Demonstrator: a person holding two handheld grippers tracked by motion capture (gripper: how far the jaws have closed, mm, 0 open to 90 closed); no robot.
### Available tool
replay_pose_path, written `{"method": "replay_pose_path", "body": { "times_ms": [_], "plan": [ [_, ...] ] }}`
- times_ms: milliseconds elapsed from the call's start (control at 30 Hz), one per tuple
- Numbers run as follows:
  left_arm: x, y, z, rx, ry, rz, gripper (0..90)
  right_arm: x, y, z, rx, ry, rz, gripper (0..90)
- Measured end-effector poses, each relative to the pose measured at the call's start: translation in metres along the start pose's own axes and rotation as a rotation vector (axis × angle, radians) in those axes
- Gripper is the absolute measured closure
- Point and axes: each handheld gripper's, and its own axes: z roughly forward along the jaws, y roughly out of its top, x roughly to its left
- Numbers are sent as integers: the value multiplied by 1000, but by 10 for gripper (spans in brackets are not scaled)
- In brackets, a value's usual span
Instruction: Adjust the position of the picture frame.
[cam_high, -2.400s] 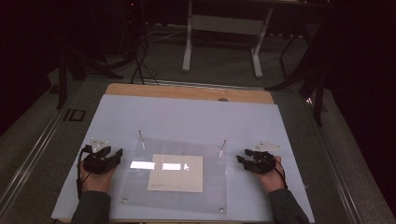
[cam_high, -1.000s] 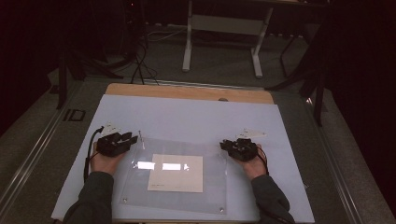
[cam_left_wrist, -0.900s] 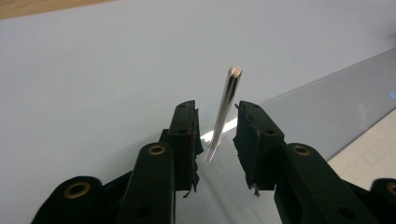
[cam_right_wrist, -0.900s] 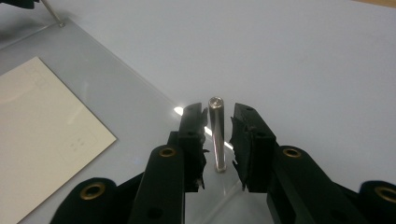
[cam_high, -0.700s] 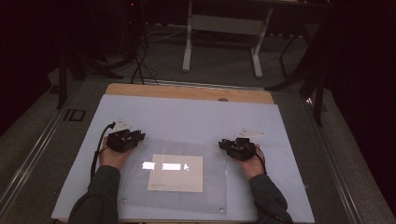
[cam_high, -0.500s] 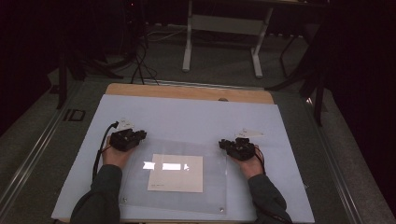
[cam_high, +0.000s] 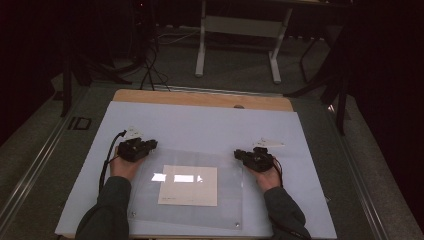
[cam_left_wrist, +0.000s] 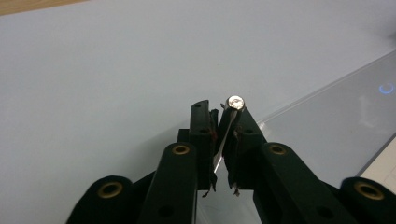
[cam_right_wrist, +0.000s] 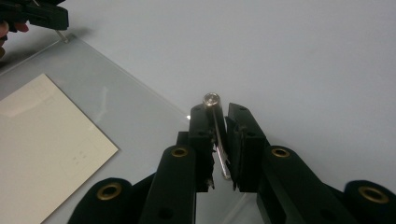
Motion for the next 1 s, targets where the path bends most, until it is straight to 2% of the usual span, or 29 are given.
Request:
{"method": "replay_pose_path", "body": {
  "times_ms": [67,133,267,400,600,800,867,1000],
  "plan": [
    [1,-1,0,-2,-5,-2,817,0,0,0,-4,-2,1,806],
    [2,-2,0,-11,-21,-27,817,1,-1,0,-6,-11,3,807],
    [2,-2,1,-10,-16,-32,824,1,0,0,-6,-9,14,807],
    [4,-2,0,-16,-32,-59,821,1,0,0,-5,-9,24,807],
    [3,-1,0,-9,-30,-71,821,0,1,0,-3,-6,33,808],
    [0,0,1,1,-47,-75,820,-4,2,-1,-7,-19,49,810],
    [0,1,3,-3,-55,-92,818,-6,2,-2,-13,-27,53,809],
    [-2,4,6,1,-47,-99,818,-11,5,-2,-17,-33,59,808]
  ]
}}
